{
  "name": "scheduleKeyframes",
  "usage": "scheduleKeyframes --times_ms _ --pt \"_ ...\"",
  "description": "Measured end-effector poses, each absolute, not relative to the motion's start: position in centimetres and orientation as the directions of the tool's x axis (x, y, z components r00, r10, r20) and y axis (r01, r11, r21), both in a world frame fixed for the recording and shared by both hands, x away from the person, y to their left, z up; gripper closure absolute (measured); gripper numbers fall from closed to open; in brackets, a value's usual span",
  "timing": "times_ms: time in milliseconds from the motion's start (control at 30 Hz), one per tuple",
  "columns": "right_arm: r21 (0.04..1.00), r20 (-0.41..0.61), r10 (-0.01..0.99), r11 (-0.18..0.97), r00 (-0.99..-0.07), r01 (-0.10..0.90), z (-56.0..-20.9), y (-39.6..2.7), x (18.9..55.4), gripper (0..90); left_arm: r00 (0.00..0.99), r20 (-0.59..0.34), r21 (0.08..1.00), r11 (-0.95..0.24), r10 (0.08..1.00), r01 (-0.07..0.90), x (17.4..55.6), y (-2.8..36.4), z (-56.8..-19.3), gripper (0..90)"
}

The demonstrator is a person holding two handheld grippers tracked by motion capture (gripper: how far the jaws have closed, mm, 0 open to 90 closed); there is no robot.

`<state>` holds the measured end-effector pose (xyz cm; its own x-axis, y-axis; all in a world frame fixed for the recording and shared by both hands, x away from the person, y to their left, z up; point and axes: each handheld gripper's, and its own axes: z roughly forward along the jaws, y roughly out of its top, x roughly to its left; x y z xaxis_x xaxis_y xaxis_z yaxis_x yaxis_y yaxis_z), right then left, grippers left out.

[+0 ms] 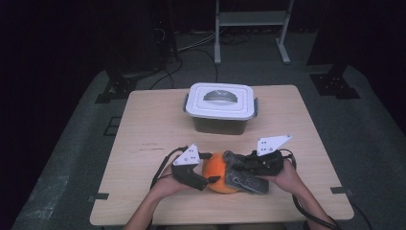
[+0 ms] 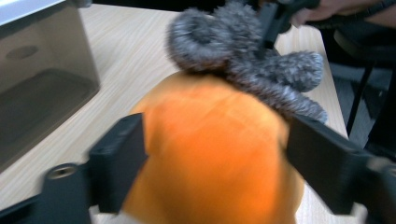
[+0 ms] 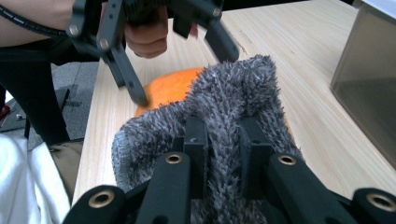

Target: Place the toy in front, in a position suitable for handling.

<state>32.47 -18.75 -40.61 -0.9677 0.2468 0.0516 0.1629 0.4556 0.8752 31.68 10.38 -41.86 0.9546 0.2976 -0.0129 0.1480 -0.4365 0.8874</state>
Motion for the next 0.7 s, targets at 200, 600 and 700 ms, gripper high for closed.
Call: scheduleKeyframes --times_ms 200,600,700 --pt "0.861 0.061 0.260 0.475 -0.964 0.182 -40.9 -19.7 32.9 75.8 0.956 -0.080 0.875 -0.440 0.284 0.204 31.9 10.2 -42.6 23.3" --pt "0.882 0.018 0.221 0.455 -0.975 0.120 -38.8 -18.3 31.8 76.4 0.958 0.052 0.882 -0.462 0.281 0.088 30.3 8.4 -41.2 38.8" --pt "0.873 0.035 0.224 0.467 -0.974 0.139 -39.5 -18.8 32.1 76.3 0.958 0.015 0.888 -0.443 0.287 0.119 30.8 8.9 -41.4 28.2"
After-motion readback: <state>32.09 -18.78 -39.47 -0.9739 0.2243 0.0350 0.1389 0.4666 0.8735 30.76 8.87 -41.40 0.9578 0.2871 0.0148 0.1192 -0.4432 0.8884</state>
